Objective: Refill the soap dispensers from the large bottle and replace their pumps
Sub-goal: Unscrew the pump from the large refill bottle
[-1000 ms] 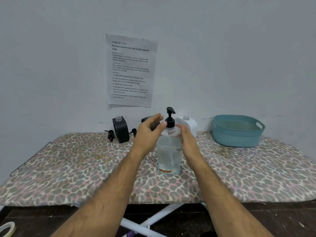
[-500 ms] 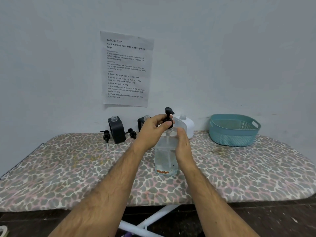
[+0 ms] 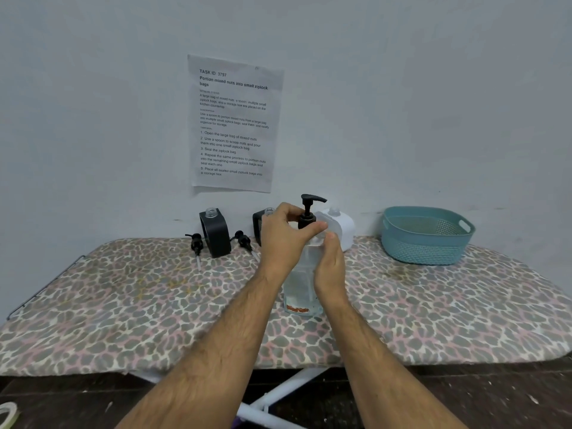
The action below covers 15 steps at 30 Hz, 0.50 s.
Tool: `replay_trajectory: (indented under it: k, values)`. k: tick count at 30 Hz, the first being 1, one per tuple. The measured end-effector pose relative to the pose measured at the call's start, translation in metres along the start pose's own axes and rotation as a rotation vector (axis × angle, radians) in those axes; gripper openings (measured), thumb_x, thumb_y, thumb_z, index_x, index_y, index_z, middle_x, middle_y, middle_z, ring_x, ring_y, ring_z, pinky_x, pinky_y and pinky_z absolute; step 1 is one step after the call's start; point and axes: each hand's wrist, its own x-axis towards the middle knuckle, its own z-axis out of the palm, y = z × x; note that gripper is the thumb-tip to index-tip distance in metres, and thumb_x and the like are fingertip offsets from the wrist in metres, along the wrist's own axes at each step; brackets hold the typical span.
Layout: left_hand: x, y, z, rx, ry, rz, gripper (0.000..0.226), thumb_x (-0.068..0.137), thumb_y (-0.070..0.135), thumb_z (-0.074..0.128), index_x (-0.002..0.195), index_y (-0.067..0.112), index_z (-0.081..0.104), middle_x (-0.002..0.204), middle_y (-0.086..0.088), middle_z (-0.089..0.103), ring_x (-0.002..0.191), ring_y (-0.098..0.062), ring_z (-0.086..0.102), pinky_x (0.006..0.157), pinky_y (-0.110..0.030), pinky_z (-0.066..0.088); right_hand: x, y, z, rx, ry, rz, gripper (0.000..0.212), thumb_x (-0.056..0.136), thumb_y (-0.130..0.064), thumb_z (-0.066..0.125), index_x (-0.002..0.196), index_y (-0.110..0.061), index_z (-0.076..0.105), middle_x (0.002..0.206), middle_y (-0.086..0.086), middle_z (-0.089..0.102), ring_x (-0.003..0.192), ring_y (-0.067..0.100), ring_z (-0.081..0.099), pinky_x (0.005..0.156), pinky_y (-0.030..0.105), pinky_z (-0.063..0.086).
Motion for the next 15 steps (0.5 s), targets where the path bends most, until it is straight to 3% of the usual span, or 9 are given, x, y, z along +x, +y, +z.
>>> replay_trajectory:
  k: [2, 5, 7, 9, 10, 12, 15]
  values:
    - [0.002, 0.004, 0.002, 0.035, -0.034, -0.034, 0.04, 0.066, 0.038, 0.088, 0.089, 0.029, 0.056, 0.088, 0.012, 0.067, 0.086, -0.005, 0.064, 0.084, -0.034, 0.055, -0.001, 0.001, -0.002, 0.002, 0.009, -0.01, 0.04, 0.107, -0.035, 0.024, 0.107, -0.023, 0.062, 0.106, 0.003, 0.064, 0.103, 0.013, 0.059, 0.087, 0.019, 0.044]
    - [0.006, 0.007, -0.003, 0.014, -0.218, -0.1, 0.055, 0.071, 0.046, 0.082, 0.116, 0.027, 0.055, 0.101, 0.009, 0.065, 0.098, -0.008, 0.063, 0.093, -0.039, 0.053, -0.001, 0.002, -0.003, -0.02, 0.014, -0.037, 0.037, 0.105, -0.037, 0.023, 0.101, -0.036, 0.06, 0.1, -0.01, 0.064, 0.097, 0.001, 0.06, 0.085, 0.013, 0.043]
    - [0.004, 0.007, -0.01, -0.066, -0.34, -0.112, 0.051, 0.083, 0.046, 0.071, 0.128, 0.032, 0.052, 0.114, 0.01, 0.067, 0.11, -0.006, 0.062, 0.098, -0.035, 0.05, 0.001, 0.004, -0.002, -0.026, 0.032, -0.044, 0.038, 0.099, -0.05, 0.023, 0.098, -0.039, 0.059, 0.099, -0.009, 0.065, 0.097, 0.004, 0.061, 0.089, 0.024, 0.049]
    - [0.0, 0.004, -0.02, -0.169, -0.388, -0.112, 0.036, 0.098, 0.028, 0.057, 0.133, 0.031, 0.049, 0.119, 0.011, 0.068, 0.11, -0.002, 0.063, 0.1, -0.031, 0.048, 0.001, 0.009, 0.0, -0.012, 0.039, -0.037, 0.047, 0.094, -0.062, 0.023, 0.1, -0.036, 0.061, 0.1, -0.001, 0.068, 0.098, 0.017, 0.065, 0.09, 0.045, 0.053]
    - [-0.001, 0.001, -0.024, -0.204, -0.393, -0.12, 0.038, 0.101, 0.022, 0.051, 0.138, 0.028, 0.046, 0.121, 0.011, 0.068, 0.113, -0.003, 0.063, 0.104, -0.034, 0.045, 0.001, 0.011, 0.001, -0.003, 0.046, -0.042, 0.051, 0.093, -0.065, 0.023, 0.103, -0.034, 0.062, 0.101, 0.0, 0.069, 0.099, 0.02, 0.066, 0.089, 0.048, 0.053]
    - [-0.001, -0.005, -0.029, -0.207, -0.407, -0.119, 0.043, 0.102, 0.014, 0.049, 0.142, 0.028, 0.042, 0.126, 0.009, 0.066, 0.12, -0.008, 0.06, 0.112, -0.043, 0.039, 0.001, 0.012, 0.001, 0.01, 0.06, -0.054, 0.054, 0.093, -0.066, 0.023, 0.107, -0.033, 0.062, 0.104, 0.0, 0.07, 0.101, 0.02, 0.066, 0.09, 0.051, 0.053]
    - [0.002, -0.004, -0.03, -0.204, -0.374, -0.118, 0.051, 0.097, 0.008, 0.058, 0.142, 0.026, 0.043, 0.119, 0.007, 0.071, 0.116, -0.011, 0.063, 0.111, -0.045, 0.04, 0.002, 0.012, 0.002, 0.009, 0.069, -0.039, 0.057, 0.092, -0.067, 0.023, 0.107, -0.03, 0.064, 0.102, 0.0, 0.071, 0.099, 0.019, 0.067, 0.089, 0.052, 0.053]
